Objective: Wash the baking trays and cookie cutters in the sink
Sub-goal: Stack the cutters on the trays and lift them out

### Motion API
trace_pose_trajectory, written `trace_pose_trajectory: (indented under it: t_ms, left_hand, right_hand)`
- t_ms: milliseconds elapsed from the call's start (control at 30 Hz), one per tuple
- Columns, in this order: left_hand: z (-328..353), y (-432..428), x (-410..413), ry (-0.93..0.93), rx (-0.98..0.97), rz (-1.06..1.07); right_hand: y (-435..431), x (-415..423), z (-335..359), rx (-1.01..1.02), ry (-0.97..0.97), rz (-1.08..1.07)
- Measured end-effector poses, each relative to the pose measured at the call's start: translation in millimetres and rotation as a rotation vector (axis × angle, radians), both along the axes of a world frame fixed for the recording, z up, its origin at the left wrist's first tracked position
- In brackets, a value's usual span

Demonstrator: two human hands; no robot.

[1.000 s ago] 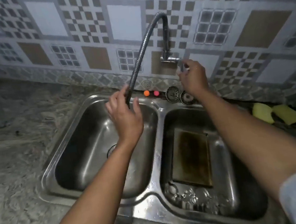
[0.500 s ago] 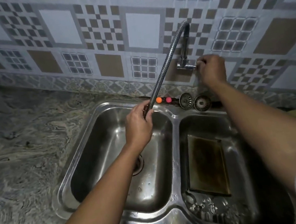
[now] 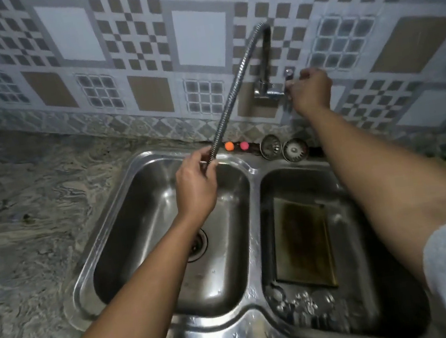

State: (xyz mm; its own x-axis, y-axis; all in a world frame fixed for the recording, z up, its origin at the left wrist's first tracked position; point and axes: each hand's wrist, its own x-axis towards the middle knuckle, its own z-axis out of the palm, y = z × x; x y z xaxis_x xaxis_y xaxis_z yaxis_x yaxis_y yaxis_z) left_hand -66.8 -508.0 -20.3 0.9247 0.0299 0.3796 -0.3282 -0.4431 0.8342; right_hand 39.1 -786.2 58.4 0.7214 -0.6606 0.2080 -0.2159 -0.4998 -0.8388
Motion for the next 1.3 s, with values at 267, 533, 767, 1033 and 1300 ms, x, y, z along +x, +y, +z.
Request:
trace_pose_trajectory:
  t_ms: [267,533,767,1033,1300]
  left_hand:
    - [-45.7,-55.2,-80.3,-0.048,0.232,-0.124]
    - [-143.4,-135.6,-172.2,0.729,1.003,-0.759]
    - [-183.2,-155.3,-213.5,0.843,1.163,-0.680]
    - [-189.7,-177.1,-203.2,0.955,1.132,-0.479]
    - [-197.3,-178.2,-205.4,1.034,1.057,-0.344]
  right_hand:
    - [-13.8,-188.5,-132.0,-0.010,0.405,0.101]
    - [-34.1,-363.7,-255.1,-0.056,1.280,0.429]
    - [-32.7,-371.4,-275.9,0.049,1.302,0.315]
    - [-41.3,-369.6,-276.9,0.037,1.204,0.307]
    - [-46.0,-369.2,-280.5,-0.017,1.292,0.312]
